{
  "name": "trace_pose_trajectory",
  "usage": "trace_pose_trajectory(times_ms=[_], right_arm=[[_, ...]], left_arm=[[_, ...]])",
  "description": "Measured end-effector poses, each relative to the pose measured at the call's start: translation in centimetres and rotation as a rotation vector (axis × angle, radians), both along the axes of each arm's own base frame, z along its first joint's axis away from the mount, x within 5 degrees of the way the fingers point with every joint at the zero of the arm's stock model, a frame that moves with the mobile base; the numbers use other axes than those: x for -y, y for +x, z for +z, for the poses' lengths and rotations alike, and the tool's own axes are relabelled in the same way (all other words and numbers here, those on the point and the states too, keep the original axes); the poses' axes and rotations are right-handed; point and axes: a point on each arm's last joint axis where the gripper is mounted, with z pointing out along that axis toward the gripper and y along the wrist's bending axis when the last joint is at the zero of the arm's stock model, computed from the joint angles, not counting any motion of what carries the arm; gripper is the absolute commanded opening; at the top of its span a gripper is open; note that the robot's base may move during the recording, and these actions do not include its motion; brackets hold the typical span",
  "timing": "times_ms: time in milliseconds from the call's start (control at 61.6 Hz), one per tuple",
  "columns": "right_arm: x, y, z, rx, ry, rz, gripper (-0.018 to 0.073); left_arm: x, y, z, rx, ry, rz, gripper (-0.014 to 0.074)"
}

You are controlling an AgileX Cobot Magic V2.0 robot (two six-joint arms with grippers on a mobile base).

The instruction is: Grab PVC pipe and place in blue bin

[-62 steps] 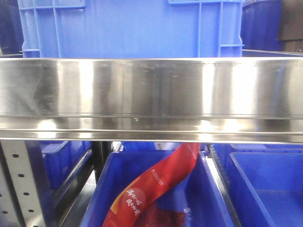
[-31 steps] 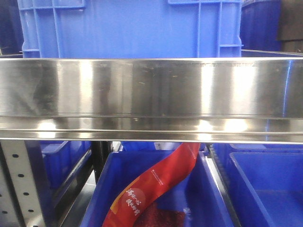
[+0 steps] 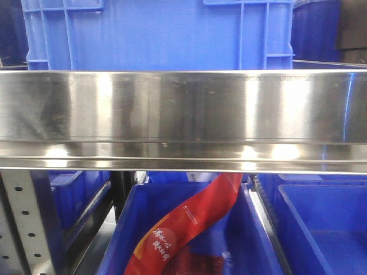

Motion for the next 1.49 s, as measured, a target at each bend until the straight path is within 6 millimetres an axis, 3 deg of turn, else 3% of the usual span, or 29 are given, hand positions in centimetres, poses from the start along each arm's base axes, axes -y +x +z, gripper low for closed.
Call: trace_pose_trajectory(times_ms=[1040, 1218, 1494], right_arm=[[0.0, 0.0, 0.0, 0.003, 0.000, 0.000, -0.0168], [0.0, 0.0, 0.0, 0.003, 0.000, 0.000, -0.0168], [0.0, 0.0, 0.0, 0.005, 0.000, 0.000, -0.0168]], left_arm=[[-0.1, -0.1, -0.1, 0.002, -0.001, 0.000, -0.0111], [-0.6, -1.4, -2.0, 0.010, -0.004, 0.001, -0.0111], [-2.4, -2.9, -8.6, -0.027, 0.009, 0.164, -0.0111]])
